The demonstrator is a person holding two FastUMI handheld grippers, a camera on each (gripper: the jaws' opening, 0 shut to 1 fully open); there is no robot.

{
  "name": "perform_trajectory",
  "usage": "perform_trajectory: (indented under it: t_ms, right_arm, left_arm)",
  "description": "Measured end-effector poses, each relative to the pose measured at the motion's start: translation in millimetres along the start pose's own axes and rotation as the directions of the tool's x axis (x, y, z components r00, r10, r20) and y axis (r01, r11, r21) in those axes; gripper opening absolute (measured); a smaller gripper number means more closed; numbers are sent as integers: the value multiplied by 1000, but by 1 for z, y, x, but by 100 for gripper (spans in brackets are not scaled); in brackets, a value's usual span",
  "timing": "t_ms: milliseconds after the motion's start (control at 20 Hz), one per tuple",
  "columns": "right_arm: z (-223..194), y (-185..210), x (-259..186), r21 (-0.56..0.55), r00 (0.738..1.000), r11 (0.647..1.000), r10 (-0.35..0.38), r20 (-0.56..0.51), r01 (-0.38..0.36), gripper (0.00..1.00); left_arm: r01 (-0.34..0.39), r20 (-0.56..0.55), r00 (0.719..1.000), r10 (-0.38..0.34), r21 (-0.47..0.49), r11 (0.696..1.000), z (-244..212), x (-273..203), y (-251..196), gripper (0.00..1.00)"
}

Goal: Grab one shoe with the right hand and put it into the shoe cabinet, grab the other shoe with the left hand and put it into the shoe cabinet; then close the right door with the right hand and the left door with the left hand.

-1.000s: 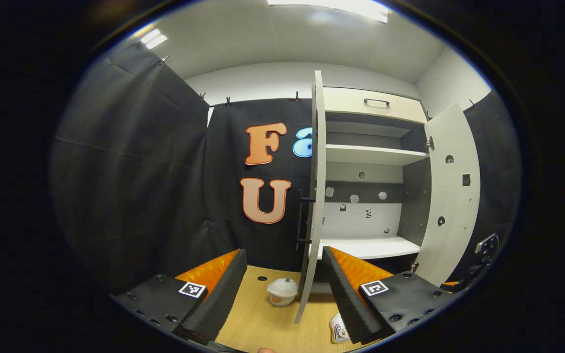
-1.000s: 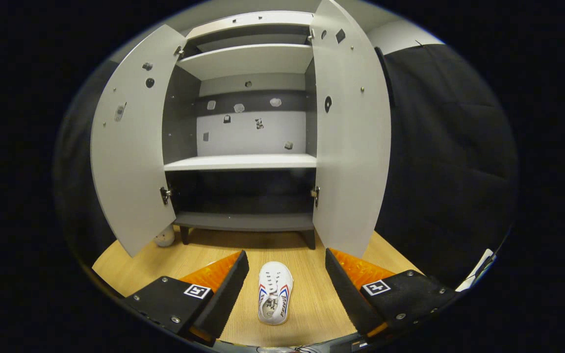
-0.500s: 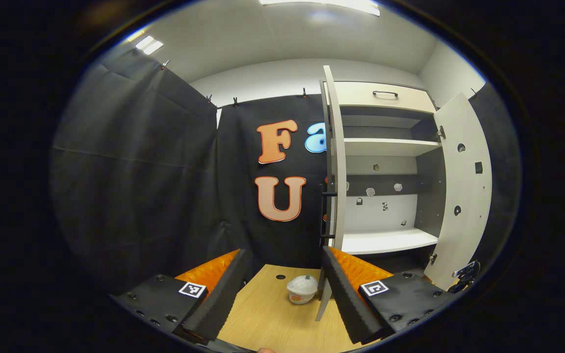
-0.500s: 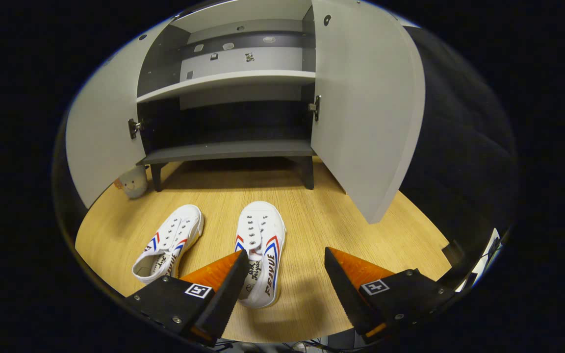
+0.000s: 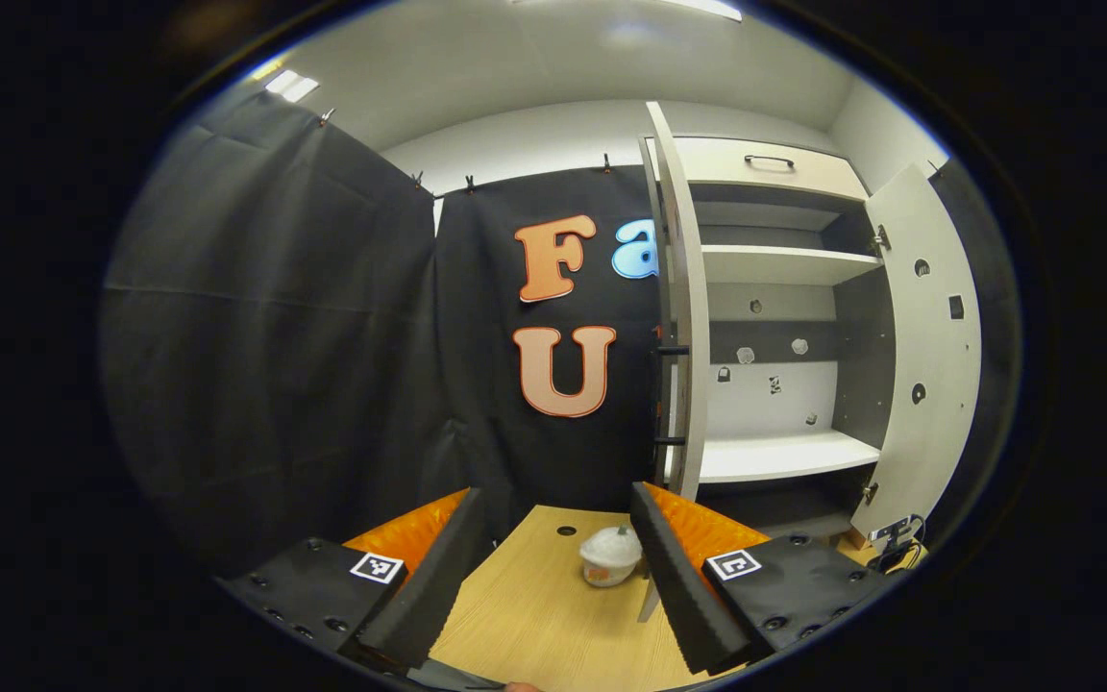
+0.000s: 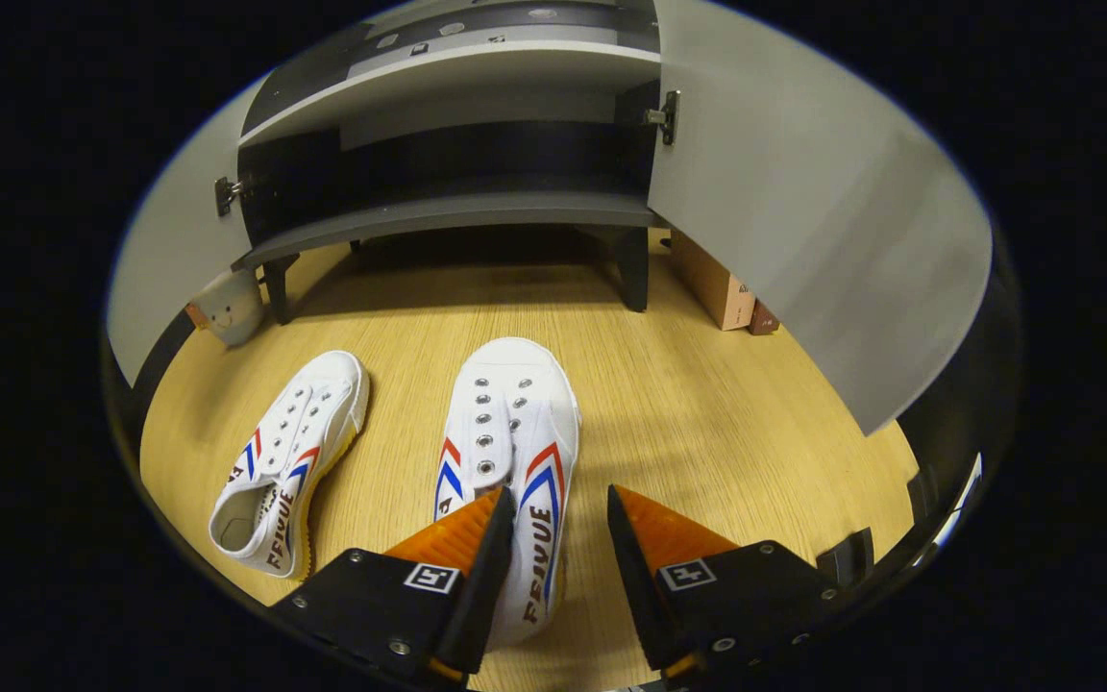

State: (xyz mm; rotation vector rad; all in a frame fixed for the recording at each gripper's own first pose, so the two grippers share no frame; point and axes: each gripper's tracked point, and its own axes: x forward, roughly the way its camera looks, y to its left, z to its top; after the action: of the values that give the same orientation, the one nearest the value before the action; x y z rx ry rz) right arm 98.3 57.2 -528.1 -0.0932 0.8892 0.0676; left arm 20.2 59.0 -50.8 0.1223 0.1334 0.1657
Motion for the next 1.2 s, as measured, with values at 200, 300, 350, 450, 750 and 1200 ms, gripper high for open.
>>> perform_trajectory:
  t_ms: [200,300,350,450,750,1200]
  right_arm:
    - [-4,9,8,40,998,999,38,-45,-37,47]
    - [-4,11,7,10,998,999,42,-49,-41,35]
    - [-5,11,7,-5,998,999,38,-52,-38,31]
    - [-4,10,8,-4,998,1000,23,-50,-23,27]
    - [17,-4,-9,39,999,999,-28,-18,28,0]
    - [118,17,-112,91,996,995,24,88,-32,0]
  left_arm:
    - [-17,-20,1000,17,1,1000,-10,4,5,98]
    - [-10,-26,1000,10,0,1000,-13,7,2,99]
    - [-3,-30,1000,3,0,1000,-16,9,-1,99]
    - [10,-38,999,-10,3,1000,-19,9,-8,98]
    - [31,-46,998,-30,14,999,-23,3,-15,99]
    - [38,-21,999,-38,1,999,-20,-4,-6,99]
